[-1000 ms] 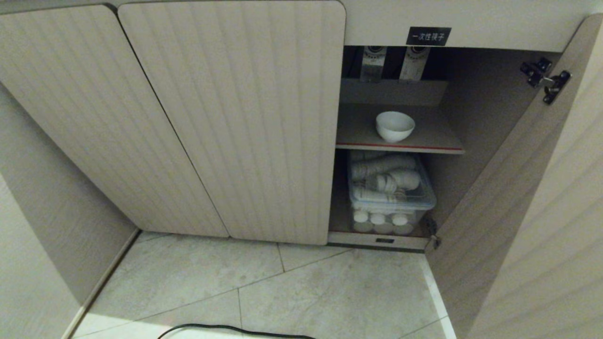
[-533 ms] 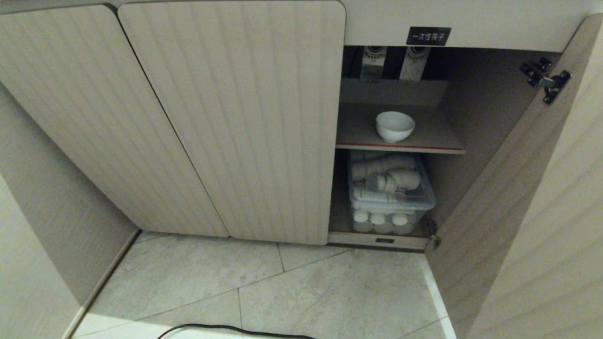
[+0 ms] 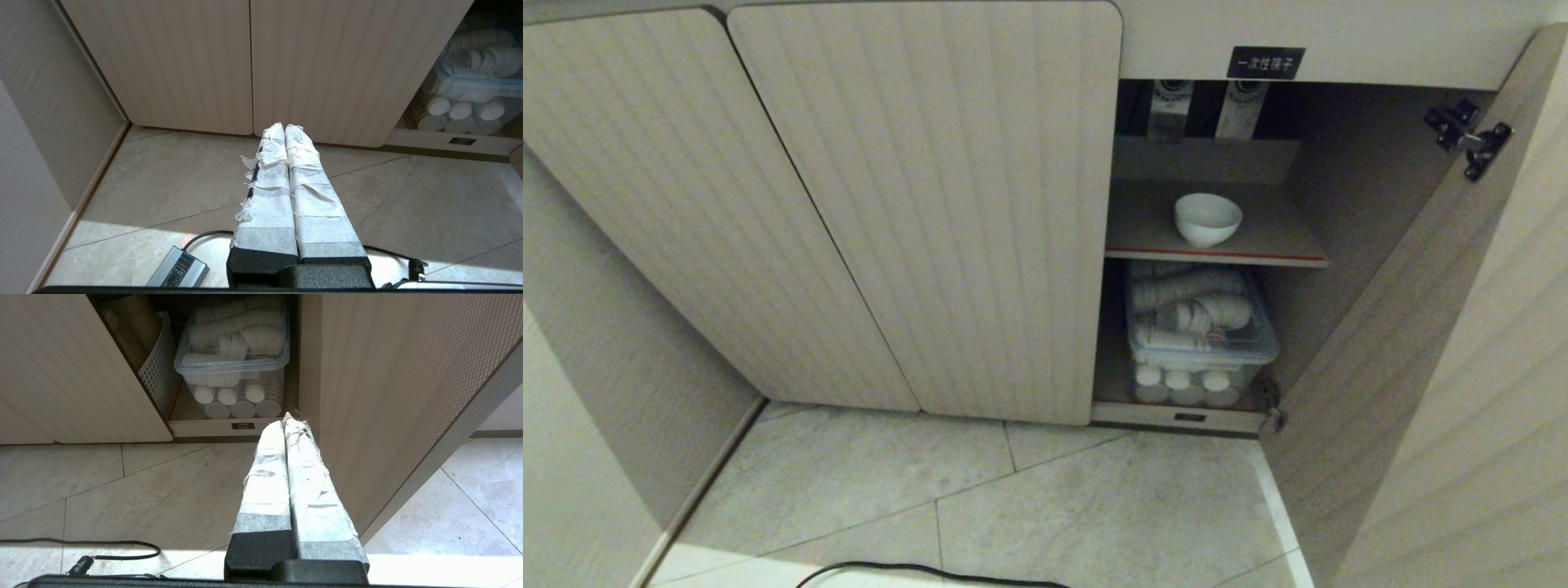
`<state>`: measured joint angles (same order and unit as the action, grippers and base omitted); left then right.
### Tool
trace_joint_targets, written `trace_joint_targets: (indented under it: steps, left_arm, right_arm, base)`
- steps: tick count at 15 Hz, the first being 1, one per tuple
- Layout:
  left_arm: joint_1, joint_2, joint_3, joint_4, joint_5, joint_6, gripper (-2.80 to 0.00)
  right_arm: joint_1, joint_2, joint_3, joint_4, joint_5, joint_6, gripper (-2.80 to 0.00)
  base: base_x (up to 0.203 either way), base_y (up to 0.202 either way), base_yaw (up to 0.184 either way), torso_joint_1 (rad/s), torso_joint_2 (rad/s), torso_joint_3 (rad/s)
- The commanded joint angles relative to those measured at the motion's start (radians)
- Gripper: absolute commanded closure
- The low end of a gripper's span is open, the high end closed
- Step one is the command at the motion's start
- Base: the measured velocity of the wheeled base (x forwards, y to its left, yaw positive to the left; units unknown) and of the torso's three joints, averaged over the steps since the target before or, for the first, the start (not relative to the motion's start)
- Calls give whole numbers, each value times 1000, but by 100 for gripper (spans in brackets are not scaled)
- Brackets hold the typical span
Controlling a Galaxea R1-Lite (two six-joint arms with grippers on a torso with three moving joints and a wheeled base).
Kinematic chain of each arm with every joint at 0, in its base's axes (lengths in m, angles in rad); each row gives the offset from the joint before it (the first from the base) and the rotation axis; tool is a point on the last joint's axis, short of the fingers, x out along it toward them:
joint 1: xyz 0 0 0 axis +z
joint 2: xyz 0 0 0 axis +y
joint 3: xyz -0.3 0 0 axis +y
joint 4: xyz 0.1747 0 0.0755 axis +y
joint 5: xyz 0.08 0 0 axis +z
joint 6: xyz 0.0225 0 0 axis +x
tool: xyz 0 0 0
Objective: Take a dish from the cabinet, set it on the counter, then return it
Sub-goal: Take the bowl from the cabinet
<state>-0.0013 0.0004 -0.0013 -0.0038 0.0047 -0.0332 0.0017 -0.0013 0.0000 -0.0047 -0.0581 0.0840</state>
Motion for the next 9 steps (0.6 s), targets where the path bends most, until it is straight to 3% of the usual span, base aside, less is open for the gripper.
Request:
trace_joint_targets:
  steps: [1,9]
  left_arm:
    - [0,0,0,-1,1,-1,0]
    - [0,0,0,-1,1,-1,0]
  right_arm:
    - [0,1,0,-1,0,0,0]
    - [1,1,0,0,-2,0,0]
  base:
    - [0,0,0,0,0,0]
    - [0,0,0,0,0,0]
